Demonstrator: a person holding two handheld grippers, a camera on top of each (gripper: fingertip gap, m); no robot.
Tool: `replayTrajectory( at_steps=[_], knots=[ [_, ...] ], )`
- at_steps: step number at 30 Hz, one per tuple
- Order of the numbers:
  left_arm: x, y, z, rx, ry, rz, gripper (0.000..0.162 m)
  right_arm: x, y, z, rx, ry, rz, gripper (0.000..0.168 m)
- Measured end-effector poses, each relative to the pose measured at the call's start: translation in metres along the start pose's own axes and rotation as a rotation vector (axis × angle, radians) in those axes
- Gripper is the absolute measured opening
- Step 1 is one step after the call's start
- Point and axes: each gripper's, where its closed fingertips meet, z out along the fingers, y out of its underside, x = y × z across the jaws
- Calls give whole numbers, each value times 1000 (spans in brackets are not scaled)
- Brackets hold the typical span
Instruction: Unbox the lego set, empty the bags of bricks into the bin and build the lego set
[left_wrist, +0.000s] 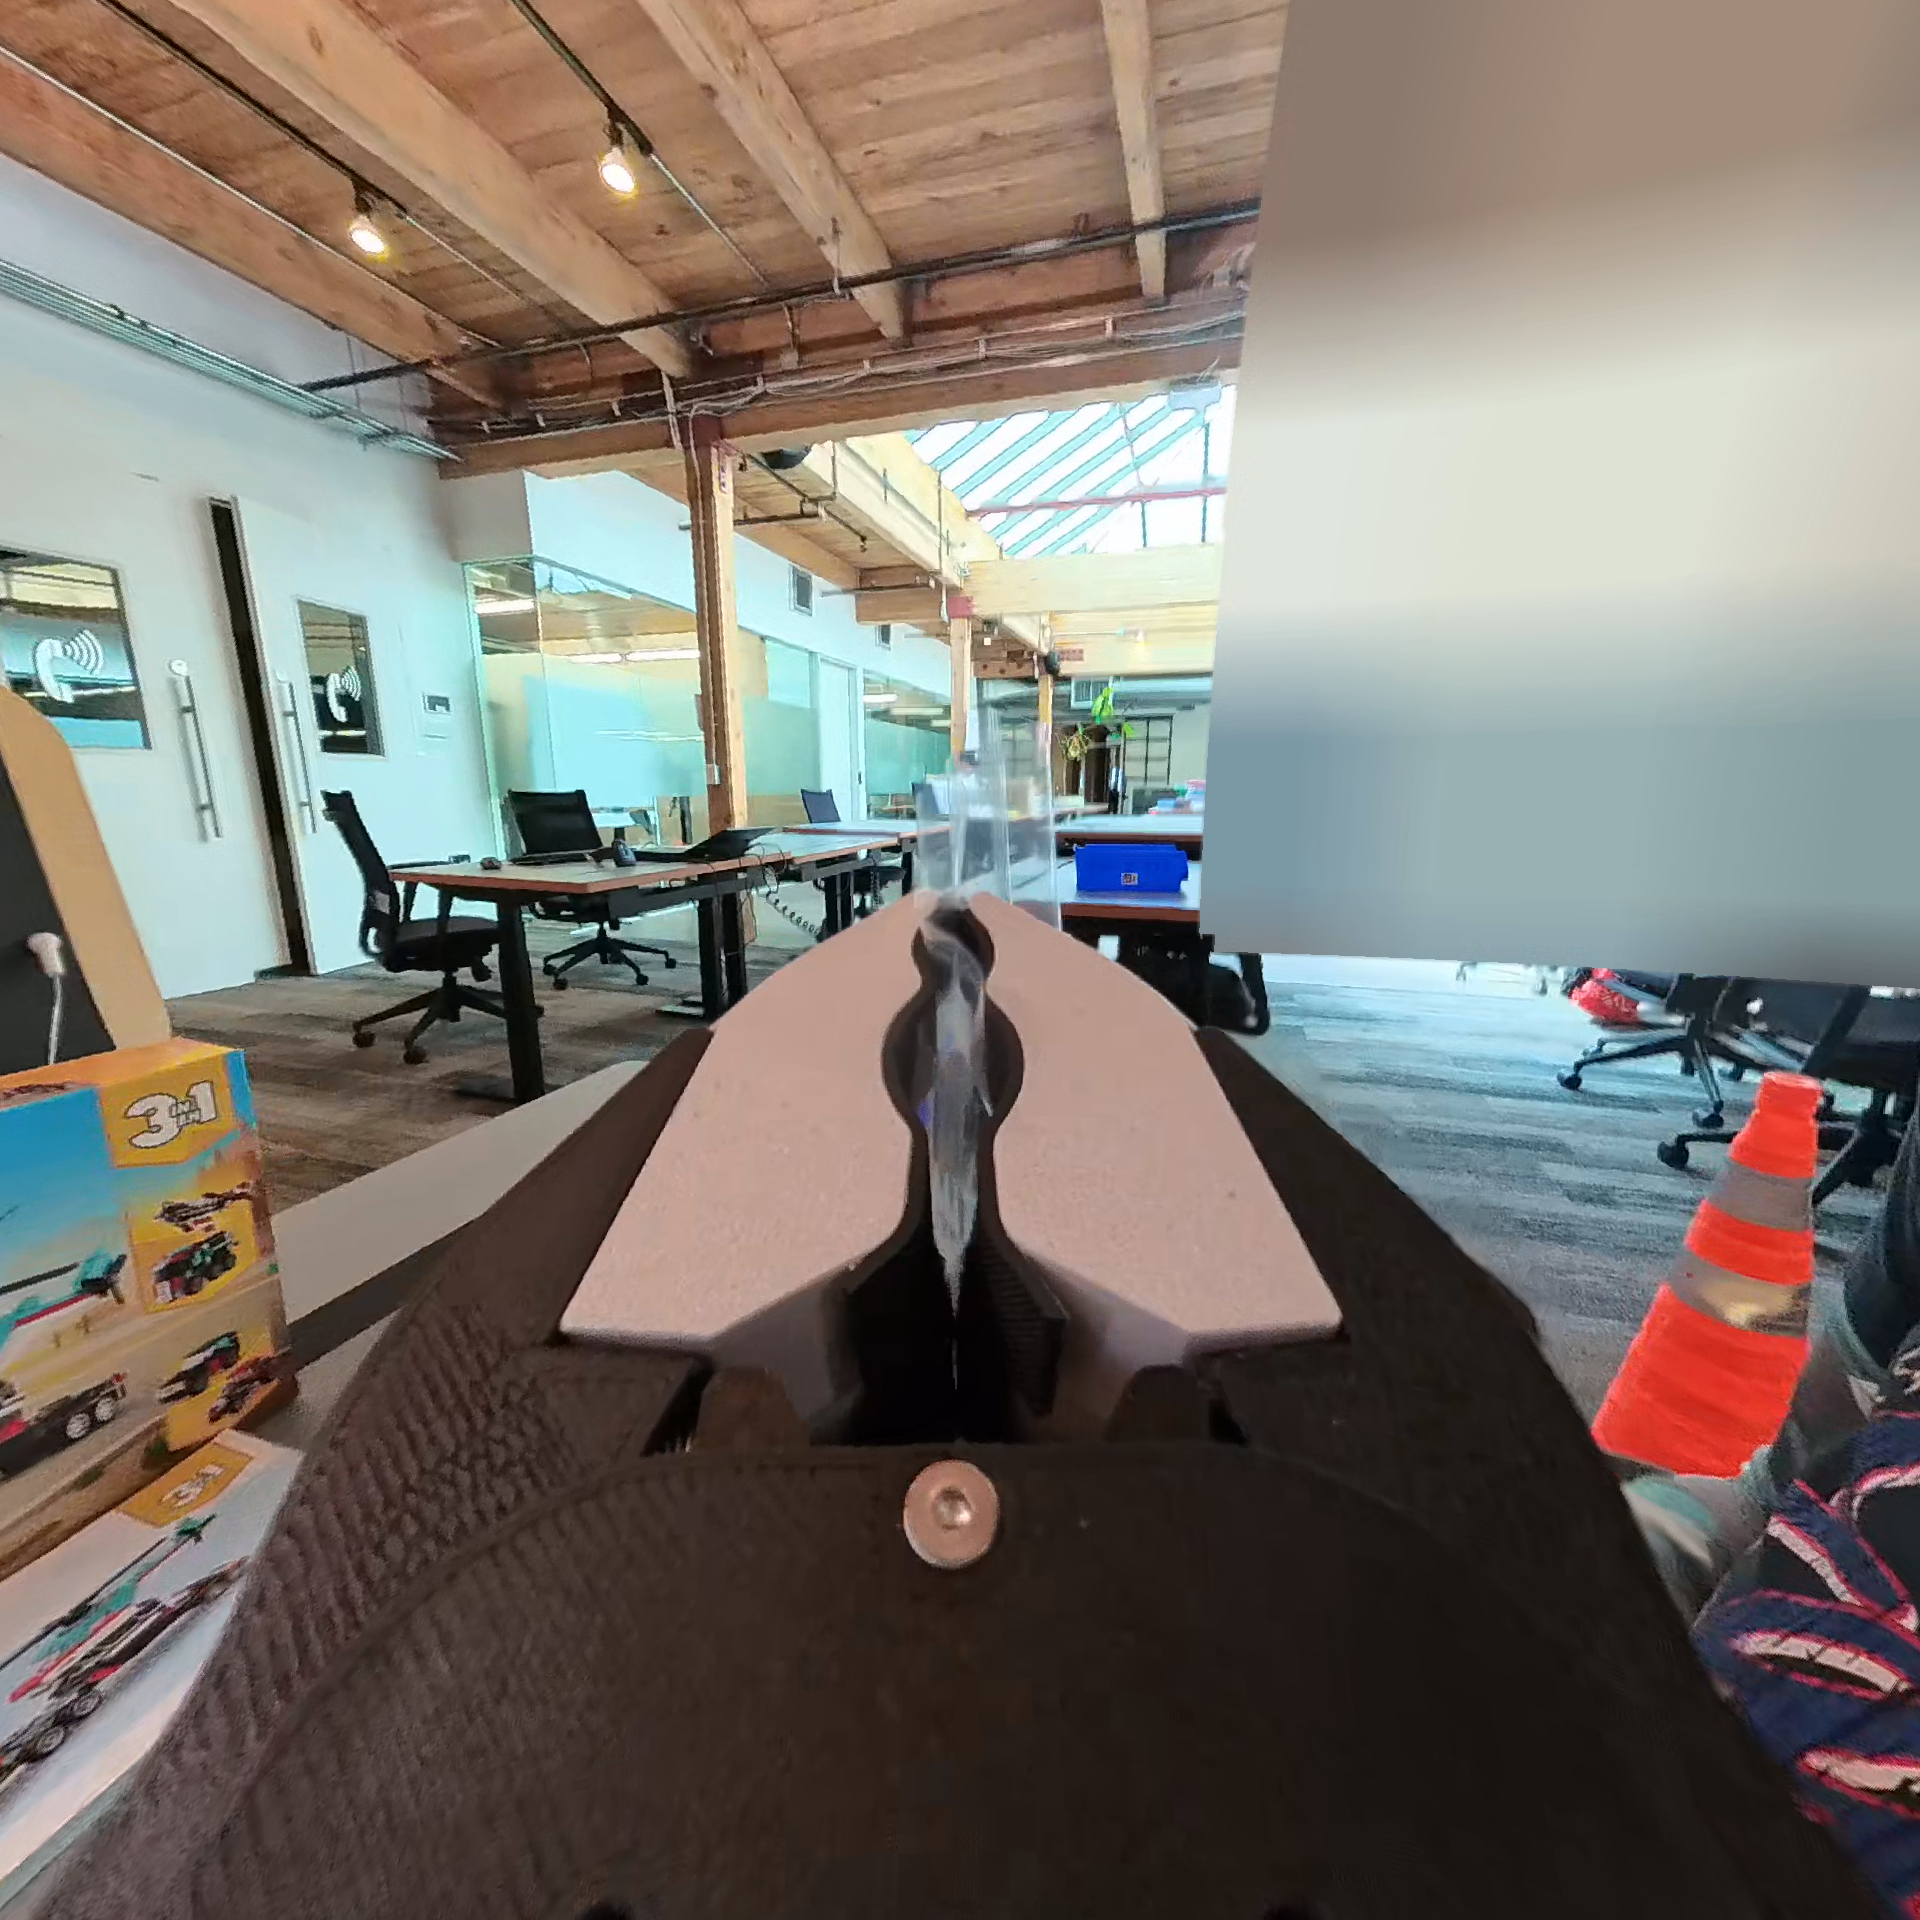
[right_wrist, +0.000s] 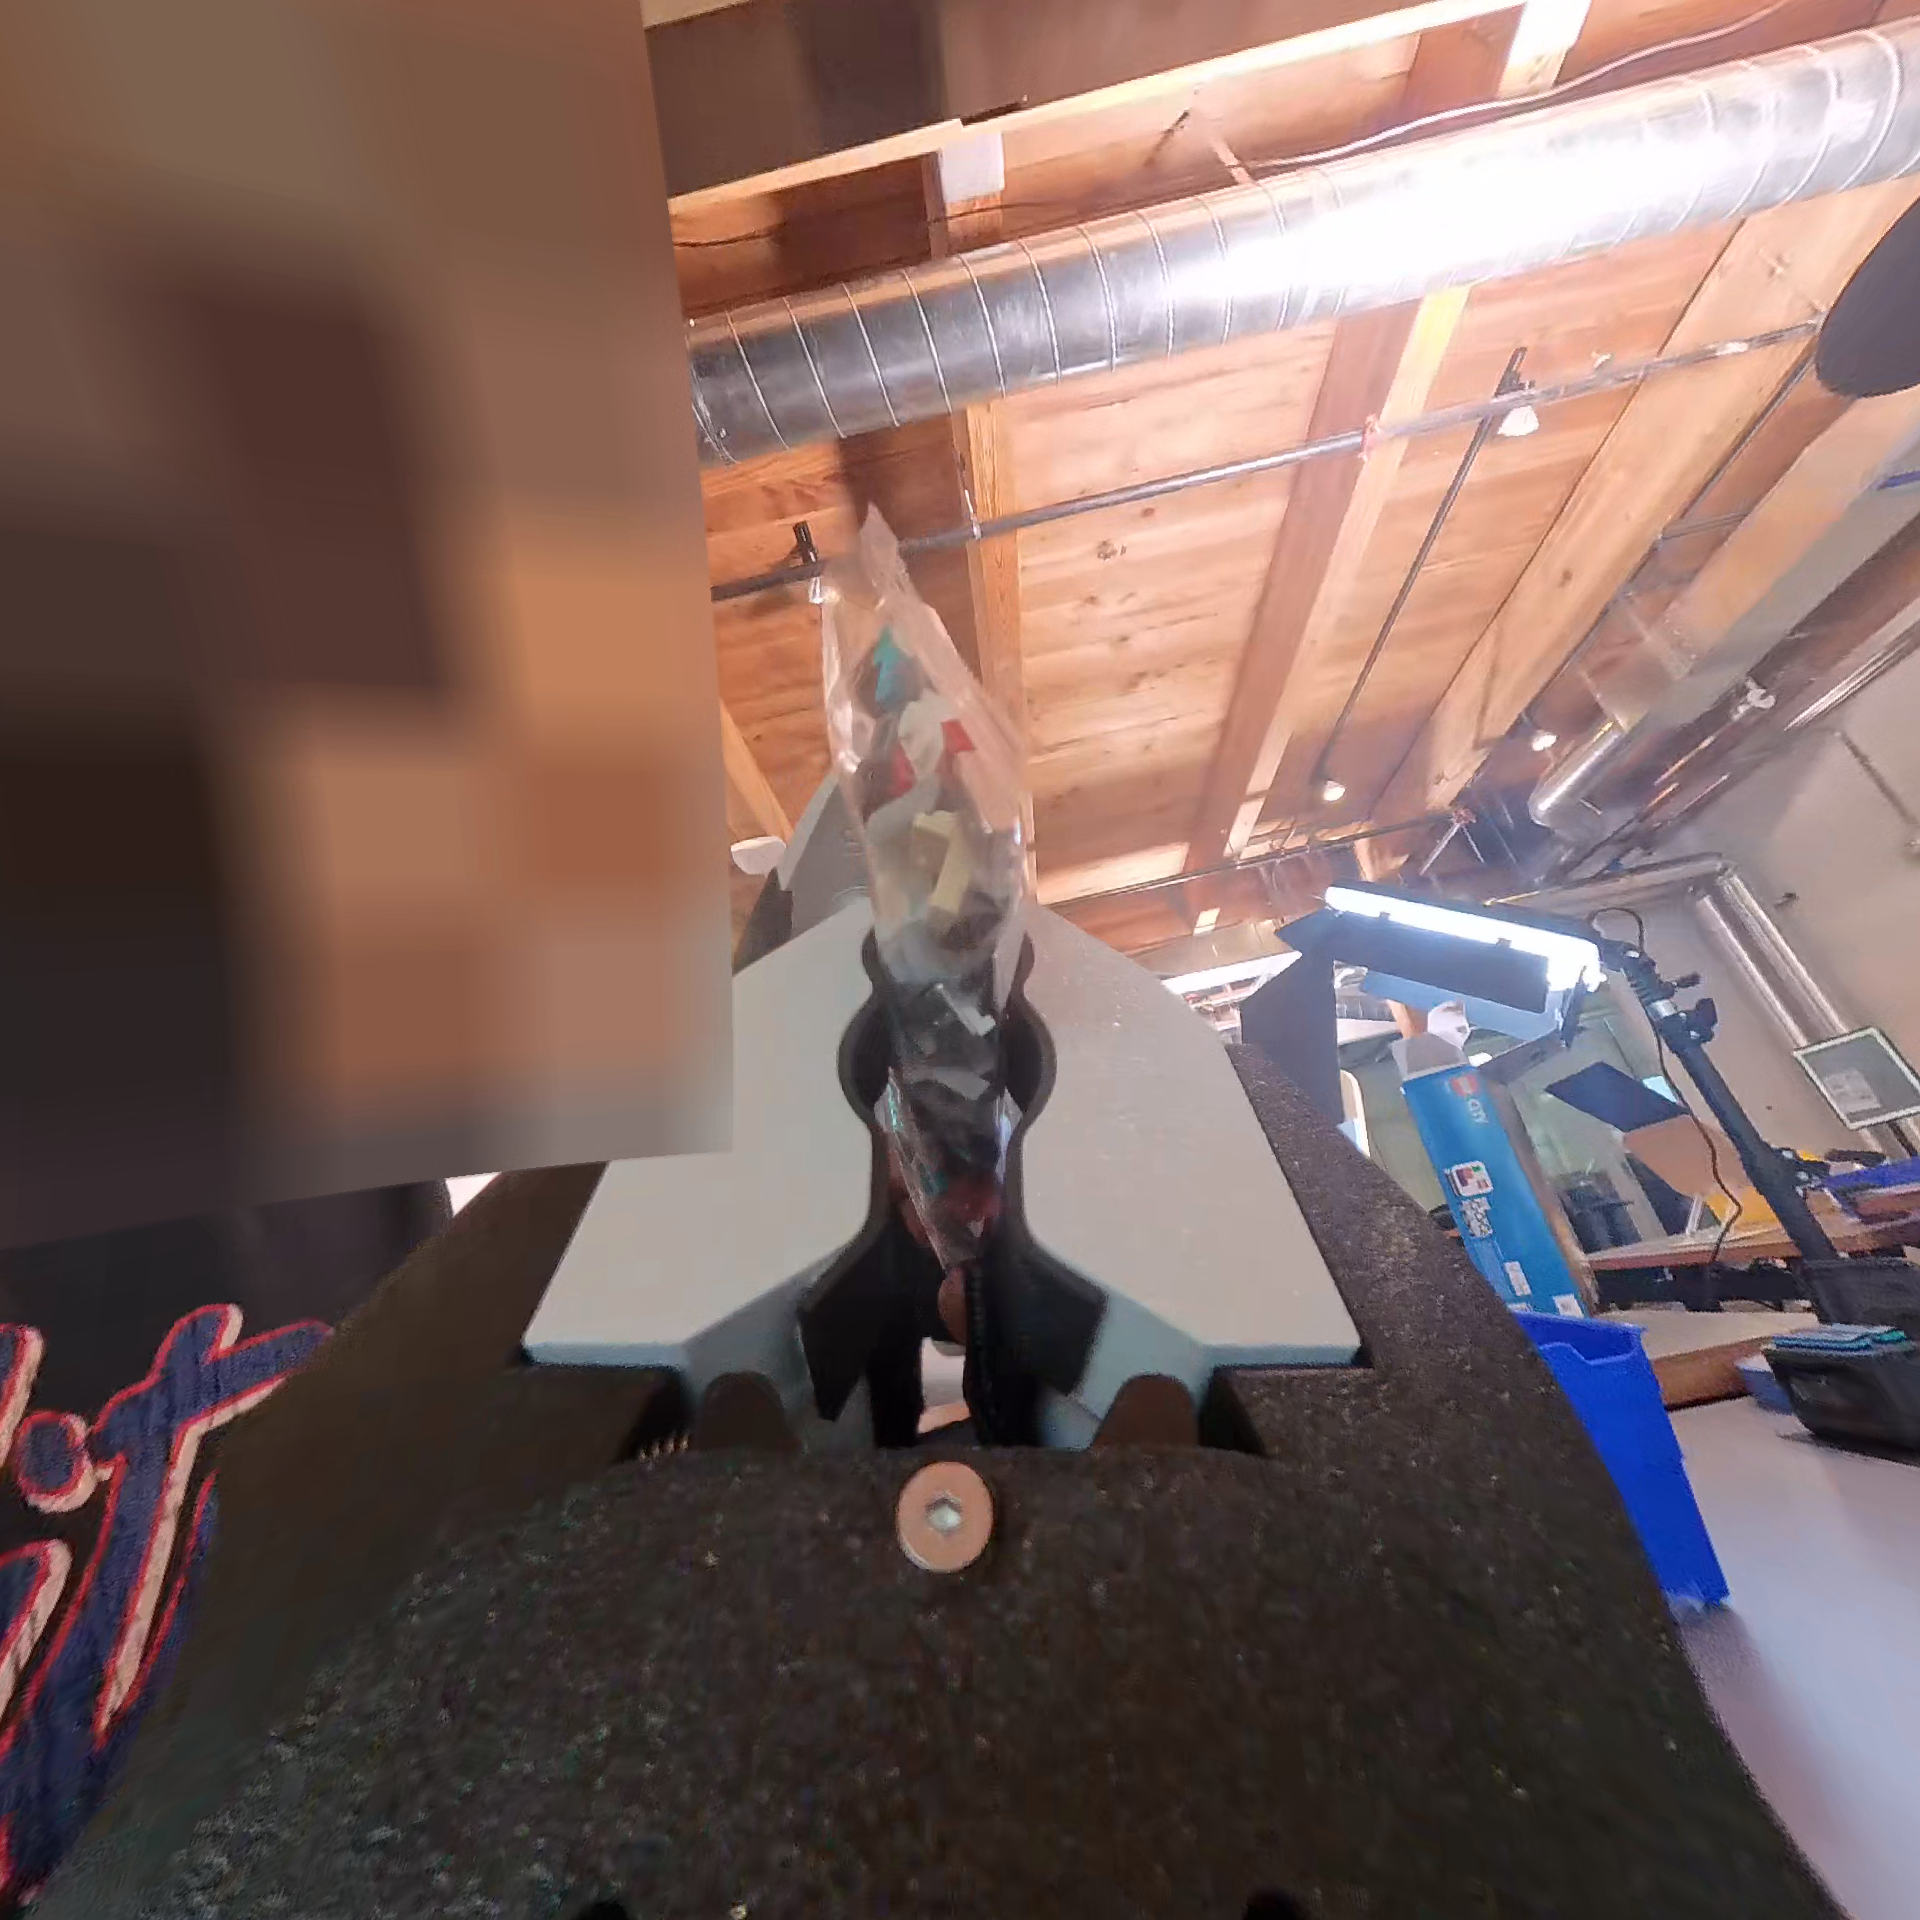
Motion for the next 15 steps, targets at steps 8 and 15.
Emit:
replayTrajectory(
  at_steps=[8,15],
  knots=[
    [0,-27,-24,-101,-77,308,35,7,-8,-22,-4,72,-36,16],
    [-4,-9,-28,-427,-60,478,0,7,-5,-24,-53,95,-86,16]
  ],
)
